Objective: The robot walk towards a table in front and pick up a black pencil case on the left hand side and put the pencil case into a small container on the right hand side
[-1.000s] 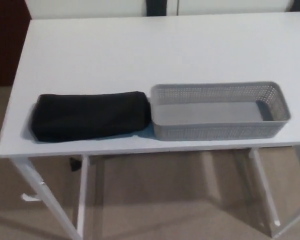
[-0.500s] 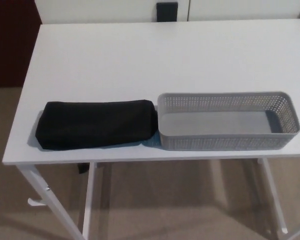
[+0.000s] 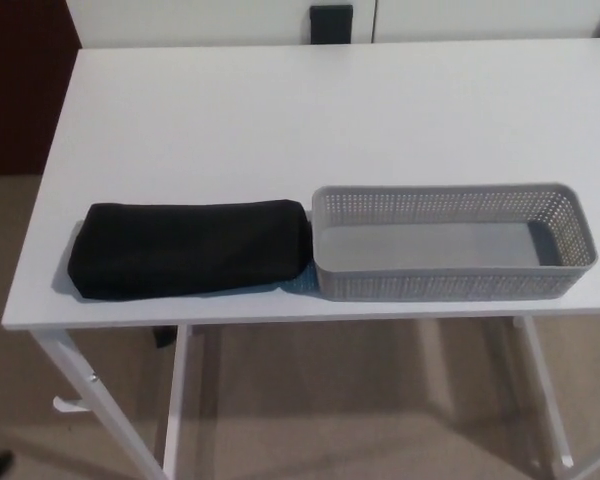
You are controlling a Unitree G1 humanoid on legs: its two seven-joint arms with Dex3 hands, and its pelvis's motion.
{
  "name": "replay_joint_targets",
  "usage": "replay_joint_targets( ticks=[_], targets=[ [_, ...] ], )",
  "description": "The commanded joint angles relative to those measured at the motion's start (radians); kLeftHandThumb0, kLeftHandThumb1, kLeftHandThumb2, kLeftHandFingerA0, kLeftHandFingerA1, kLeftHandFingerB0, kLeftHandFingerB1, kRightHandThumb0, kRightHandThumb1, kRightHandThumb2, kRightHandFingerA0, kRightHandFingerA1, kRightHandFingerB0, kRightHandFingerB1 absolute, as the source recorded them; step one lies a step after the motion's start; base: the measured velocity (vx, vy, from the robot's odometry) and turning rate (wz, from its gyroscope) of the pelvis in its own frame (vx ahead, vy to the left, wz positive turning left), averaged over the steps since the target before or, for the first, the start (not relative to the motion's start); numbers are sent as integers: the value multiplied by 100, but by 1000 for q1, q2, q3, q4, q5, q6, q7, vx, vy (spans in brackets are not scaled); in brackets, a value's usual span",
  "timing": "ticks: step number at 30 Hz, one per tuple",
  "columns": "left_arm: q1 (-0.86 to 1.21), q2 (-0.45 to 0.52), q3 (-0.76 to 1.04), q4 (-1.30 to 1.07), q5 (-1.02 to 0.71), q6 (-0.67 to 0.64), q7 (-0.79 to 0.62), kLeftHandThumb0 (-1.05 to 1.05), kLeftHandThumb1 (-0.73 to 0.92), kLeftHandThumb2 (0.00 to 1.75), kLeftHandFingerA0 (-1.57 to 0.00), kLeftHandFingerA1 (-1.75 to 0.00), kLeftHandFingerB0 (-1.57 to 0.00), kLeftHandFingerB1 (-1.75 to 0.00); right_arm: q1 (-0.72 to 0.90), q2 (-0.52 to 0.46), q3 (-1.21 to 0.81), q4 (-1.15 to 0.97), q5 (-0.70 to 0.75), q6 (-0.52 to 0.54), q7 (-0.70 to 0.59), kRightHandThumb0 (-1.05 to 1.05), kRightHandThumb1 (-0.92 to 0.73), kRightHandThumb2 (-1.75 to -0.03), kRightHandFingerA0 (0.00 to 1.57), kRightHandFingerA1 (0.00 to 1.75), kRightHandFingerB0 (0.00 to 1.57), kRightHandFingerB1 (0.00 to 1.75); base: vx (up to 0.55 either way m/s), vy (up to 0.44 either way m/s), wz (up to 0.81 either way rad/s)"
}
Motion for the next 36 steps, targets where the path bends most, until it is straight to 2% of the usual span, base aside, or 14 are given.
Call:
replay_joint_targets(
  ticks=[1, 2, 4, 5, 6, 7, 9, 14, 16, 18, 22, 24, 29, 36],
  targets=[
    [50, -6, 191, -110, -89, 53, 208, -53, 45, 68, 0, 0, 0, 0, 15, -18, -14, 2, 4, -12, -13, -57, -55, -57, 80, 47, 69, 45, 0, 0, 0],
    [67, 9, 216, -128, -58, 37, 261, -70, 41, 74, 0, -8, 0, 0, 23, -24, -15, 0, 4, -16, -11, -56, -56, -57, 79, 47, 69, 45, 0, 0, 0],
    [90, 20, 258, -125, -19, -34, 335, -68, 40, 73, 0, -8, 0, 0, 38, -36, -16, -8, 3, -23, -5, -56, -56, -58, 80, 47, 70, 45, 0, 0, 0],
    [91, 30, 273, -115, -17, -65, 350, -56, 50, 56, 0, -2, 0, 0, 34, -36, -18, -9, 6, -21, -3, -56, -56, -58, 80, 47, 72, 45, 0, 0, 0],
    [91, 40, 290, -106, -12, -95, 365, -56, 50, 56, 0, -2, 0, 0, 30, -35, -20, -9, 10, -18, -1, -56, -56, -58, 80, 47, 72, 45, 0, 0, 0],
    [99, 51, 311, -134, -12, -82, 369, -59, 45, 70, 0, 0, 0, 0, 26, -33, -22, -14, 12, -8, 0, -55, -55, -57, 80, 47, 72, 45, 0, 0, 0],
    [138, 69, 384, -250, -30, -92, 354, -78, 47, 79, 0, -1, 0, 0, 28, -31, -15, -15, 1, -10, -10, -55, -54, -57, 80, 46, 75, 45, 0, 0, 0],
    [141, 71, 489, -583, 0, -12, 372, -77, 48, 79, 0, -2, 0, 0, 2, -28, -16, -16, 3, -9, -9, -56, -54, -57, 80, 47, 73, 46, 0, 0, 0],
    [80, 88, 517, -704, -9, -43, 372, -70, 45, 76, 0, -8, 0, -1, -8, -30, -17, -19, 2, 14, -10, -56, -55, -57, 79, 46, 69, 45, 0, 0, 0],
    [14, 111, 500, -816, -44, -8, 319, -60, 39, 77, 0, -13, 0, -13, -18, -32, -22, -23, 8, 33, -8, -58, -51, -59, 78, 48, 65, 45, 0, 0, 0],
    [-115, 189, 394, -1019, -156, 127, 143, -60, 36, 68, 0, 0, 0, 0, -24, -27, -29, -19, 18, 29, -6, -54, -54, -57, 77, 47, 70, 46, 0, 0, 0],
    [-225, 265, 291, -1008, -152, 97, 14, -50, 32, 63, 0, 0, 0, 0, -23, -28, -23, -21, 9, 32, -11, -56, -52, -58, 77, 47, 68, 45, 0, 0, 0],
    [-389, 347, 97, -959, -84, 117, -145, -50, 34, 66, 0, 0, -4, -9, -7, -38, -28, -28, 10, 30, -9, -57, -53, -59, 77, 47, 67, 45, 0, 0, 0],
    [-646, 370, -193, -751, 86, 232, -325, -58, 38, 70, 0, 0, -1, -4, -28, -40, -21, -5, -7, 23, -14, -56, -55, -57, 79, 46, 71, 45, 0, 0, 0]
  ],
)
